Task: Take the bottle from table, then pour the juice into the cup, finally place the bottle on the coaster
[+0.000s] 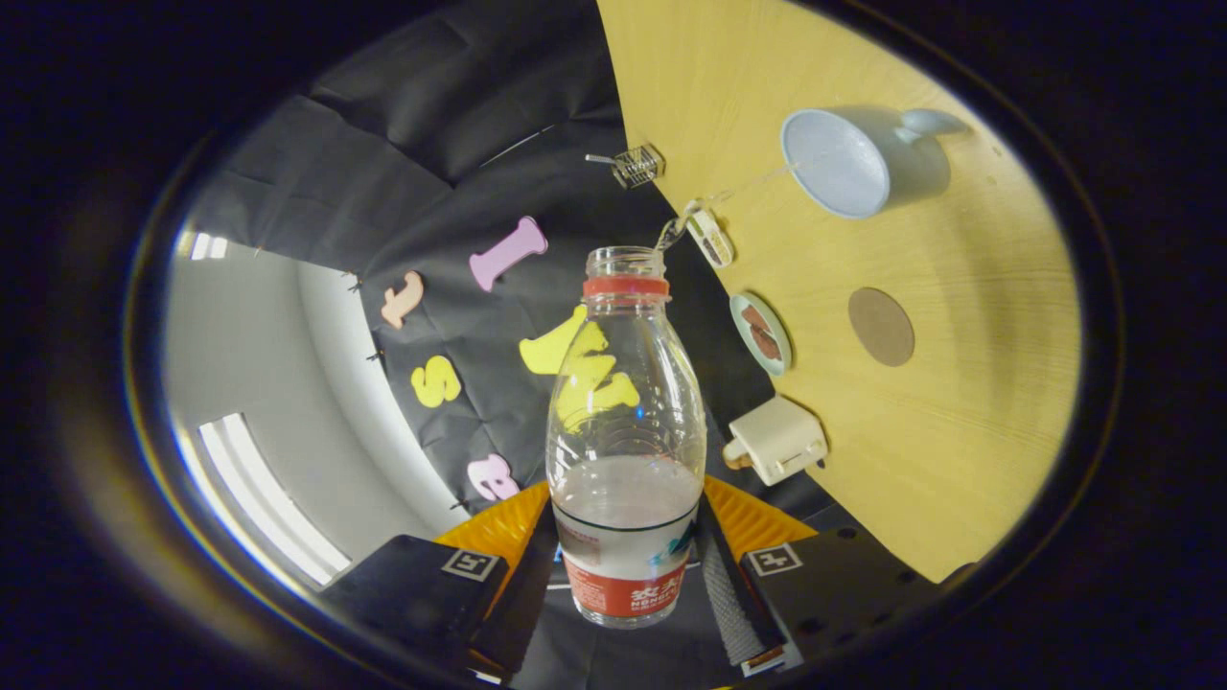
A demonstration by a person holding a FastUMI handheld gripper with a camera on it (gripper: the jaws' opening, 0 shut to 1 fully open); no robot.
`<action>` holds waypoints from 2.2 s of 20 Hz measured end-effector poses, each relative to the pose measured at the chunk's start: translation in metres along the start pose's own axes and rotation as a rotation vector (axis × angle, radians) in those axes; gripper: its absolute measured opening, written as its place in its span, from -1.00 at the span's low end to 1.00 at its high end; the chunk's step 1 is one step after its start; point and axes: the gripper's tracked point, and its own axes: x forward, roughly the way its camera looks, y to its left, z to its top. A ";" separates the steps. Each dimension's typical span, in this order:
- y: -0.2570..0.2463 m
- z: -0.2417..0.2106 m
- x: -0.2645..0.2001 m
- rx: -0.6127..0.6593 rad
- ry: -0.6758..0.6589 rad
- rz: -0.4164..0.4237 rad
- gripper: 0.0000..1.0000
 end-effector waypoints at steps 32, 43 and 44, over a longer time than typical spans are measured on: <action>-0.015 0.017 0.005 -0.015 -0.020 -0.031 0.58; -0.030 0.021 0.012 -0.625 0.066 -0.195 0.58; -0.032 0.024 0.011 -0.682 0.061 -0.209 0.58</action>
